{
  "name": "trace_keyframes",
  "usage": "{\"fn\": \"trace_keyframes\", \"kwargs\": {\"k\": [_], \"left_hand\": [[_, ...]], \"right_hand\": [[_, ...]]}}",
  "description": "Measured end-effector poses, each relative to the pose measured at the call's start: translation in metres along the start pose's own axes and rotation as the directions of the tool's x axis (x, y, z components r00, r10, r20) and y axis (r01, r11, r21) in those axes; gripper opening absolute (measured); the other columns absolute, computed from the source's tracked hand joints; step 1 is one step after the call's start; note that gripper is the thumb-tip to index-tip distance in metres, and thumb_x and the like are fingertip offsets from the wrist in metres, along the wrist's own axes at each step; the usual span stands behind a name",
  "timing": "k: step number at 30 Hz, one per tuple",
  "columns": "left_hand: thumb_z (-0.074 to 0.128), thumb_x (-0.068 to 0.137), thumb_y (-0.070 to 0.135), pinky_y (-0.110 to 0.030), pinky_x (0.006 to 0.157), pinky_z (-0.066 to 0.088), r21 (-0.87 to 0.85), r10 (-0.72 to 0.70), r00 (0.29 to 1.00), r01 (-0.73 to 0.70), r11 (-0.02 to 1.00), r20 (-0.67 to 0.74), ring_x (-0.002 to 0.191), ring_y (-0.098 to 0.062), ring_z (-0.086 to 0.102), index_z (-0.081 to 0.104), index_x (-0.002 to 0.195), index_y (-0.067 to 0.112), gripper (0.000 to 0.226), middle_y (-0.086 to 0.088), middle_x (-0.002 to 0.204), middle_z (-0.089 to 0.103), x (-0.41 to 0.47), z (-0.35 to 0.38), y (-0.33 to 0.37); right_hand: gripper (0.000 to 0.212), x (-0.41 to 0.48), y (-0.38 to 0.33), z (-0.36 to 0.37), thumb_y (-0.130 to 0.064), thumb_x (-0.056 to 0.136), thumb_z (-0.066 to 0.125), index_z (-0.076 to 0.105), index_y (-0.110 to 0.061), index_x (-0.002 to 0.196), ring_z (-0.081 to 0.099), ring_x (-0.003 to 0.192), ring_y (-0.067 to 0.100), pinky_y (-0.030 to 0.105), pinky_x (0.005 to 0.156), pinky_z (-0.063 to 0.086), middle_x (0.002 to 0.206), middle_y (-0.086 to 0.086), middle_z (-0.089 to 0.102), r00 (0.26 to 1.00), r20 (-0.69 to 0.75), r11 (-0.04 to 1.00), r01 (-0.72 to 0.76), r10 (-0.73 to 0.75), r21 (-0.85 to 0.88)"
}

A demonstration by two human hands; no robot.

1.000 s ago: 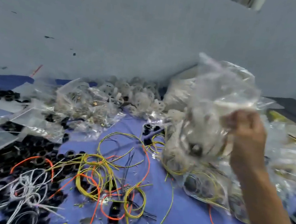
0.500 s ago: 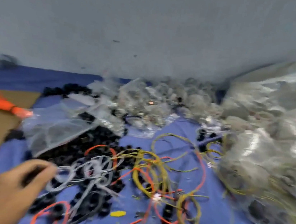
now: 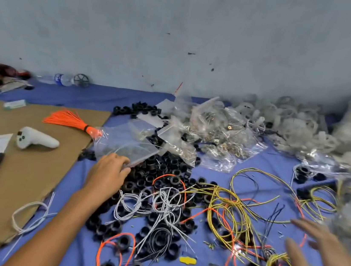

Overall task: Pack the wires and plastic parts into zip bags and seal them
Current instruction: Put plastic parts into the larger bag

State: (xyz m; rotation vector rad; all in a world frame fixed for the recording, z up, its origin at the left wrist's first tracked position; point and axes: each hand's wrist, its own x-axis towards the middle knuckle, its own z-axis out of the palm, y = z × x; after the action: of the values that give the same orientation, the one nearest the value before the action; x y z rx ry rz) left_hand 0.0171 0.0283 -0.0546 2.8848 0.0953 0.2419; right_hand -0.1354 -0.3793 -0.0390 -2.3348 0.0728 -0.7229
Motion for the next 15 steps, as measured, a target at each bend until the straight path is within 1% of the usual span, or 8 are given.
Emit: {"fn": "trace_keyframes", "kwargs": {"k": [2,5,7,8,10,11,13,15], "left_hand": [[0.058,0.099,0.032,-0.038,0.084,0.047,0.004,0.002,1.000,-0.001,1.000,-0.020,0.108,-0.027,0.061,0.071,0.113,0.023,0.021,-0.004,0.111,0.066,0.002,-0.001,-0.003],[0.055,0.100,0.028,-0.041,0.078,0.052,0.038,0.026,0.998,-0.024,0.999,-0.057,0.100,-0.028,0.063,0.073,0.101,0.021,0.019,-0.003,0.101,0.070,0.002,-0.007,-0.001],[0.060,0.096,0.028,-0.037,0.073,0.052,-0.012,0.012,0.997,-0.013,1.000,-0.081,0.092,-0.024,0.065,0.073,0.091,0.024,0.014,0.003,0.093,0.071,-0.004,-0.014,0.004],[0.064,0.093,0.029,-0.034,0.069,0.050,-0.074,-0.009,0.997,0.003,0.997,-0.079,0.086,-0.019,0.066,0.072,0.085,0.027,0.011,0.008,0.087,0.070,-0.008,-0.018,0.007],[0.073,0.084,0.032,-0.028,0.064,0.046,-0.258,-0.077,0.997,0.068,0.964,-0.025,0.073,-0.006,0.065,0.071,0.075,0.030,0.010,0.016,0.074,0.070,-0.022,-0.027,0.017],[0.076,0.081,0.033,-0.026,0.063,0.046,-0.351,-0.094,0.995,0.096,0.931,0.025,0.067,0.000,0.063,0.071,0.073,0.030,0.010,0.017,0.068,0.070,-0.031,-0.031,0.024],[0.080,0.077,0.032,-0.026,0.063,0.049,-0.483,-0.057,0.988,0.120,0.867,0.142,0.059,0.003,0.060,0.072,0.070,0.030,0.011,0.016,0.066,0.070,-0.054,-0.034,0.040],[0.078,0.077,0.031,-0.025,0.063,0.049,-0.531,0.038,0.971,0.096,0.842,0.235,0.056,0.001,0.057,0.070,0.073,0.034,0.009,0.014,0.067,0.069,-0.083,-0.036,0.059]], "right_hand": [[0.043,-0.022,-0.009,0.011,-0.044,0.082,0.052,0.070,-0.013,0.107,0.061,0.097,0.032,0.047,0.085,0.049,0.110,0.013,0.068,0.998,0.058,0.998,-0.031,0.028,0.059],[0.034,-0.025,-0.012,0.015,-0.043,0.081,0.051,0.068,-0.021,0.100,0.058,0.083,0.020,0.024,0.083,0.044,0.099,0.011,0.070,0.997,0.017,0.991,-0.074,0.073,0.115],[0.032,-0.033,-0.020,0.017,-0.043,0.080,0.050,0.069,-0.023,0.097,0.056,0.081,0.019,0.022,0.085,0.041,0.096,0.008,0.070,0.994,0.020,0.990,-0.112,0.111,0.091],[0.032,-0.035,-0.024,0.017,-0.043,0.080,0.051,0.070,-0.024,0.097,0.057,0.083,0.020,0.026,0.085,0.043,0.096,0.006,0.070,0.994,0.027,0.990,-0.109,0.107,0.092],[0.020,-0.034,-0.035,0.015,-0.035,0.082,0.058,0.071,-0.031,0.096,0.062,0.088,0.025,0.037,0.082,0.047,0.096,0.001,0.070,0.992,0.051,0.987,-0.123,0.118,0.107],[0.018,-0.033,-0.038,0.016,-0.027,0.083,0.062,0.071,-0.038,0.094,0.065,0.089,0.023,0.035,0.079,0.048,0.096,-0.003,0.071,0.990,0.078,0.982,-0.129,0.119,0.141],[0.032,-0.034,-0.057,0.017,-0.018,0.080,0.064,0.071,-0.047,0.094,0.066,0.079,0.008,0.023,0.069,0.050,0.090,-0.011,0.070,0.981,0.177,0.975,-0.111,0.077,0.191],[0.037,-0.041,-0.084,0.023,-0.016,0.077,0.064,0.072,-0.044,0.100,0.062,0.068,0.002,0.015,0.063,0.049,0.088,-0.015,0.067,0.965,0.250,0.983,0.028,-0.074,0.181]]}}
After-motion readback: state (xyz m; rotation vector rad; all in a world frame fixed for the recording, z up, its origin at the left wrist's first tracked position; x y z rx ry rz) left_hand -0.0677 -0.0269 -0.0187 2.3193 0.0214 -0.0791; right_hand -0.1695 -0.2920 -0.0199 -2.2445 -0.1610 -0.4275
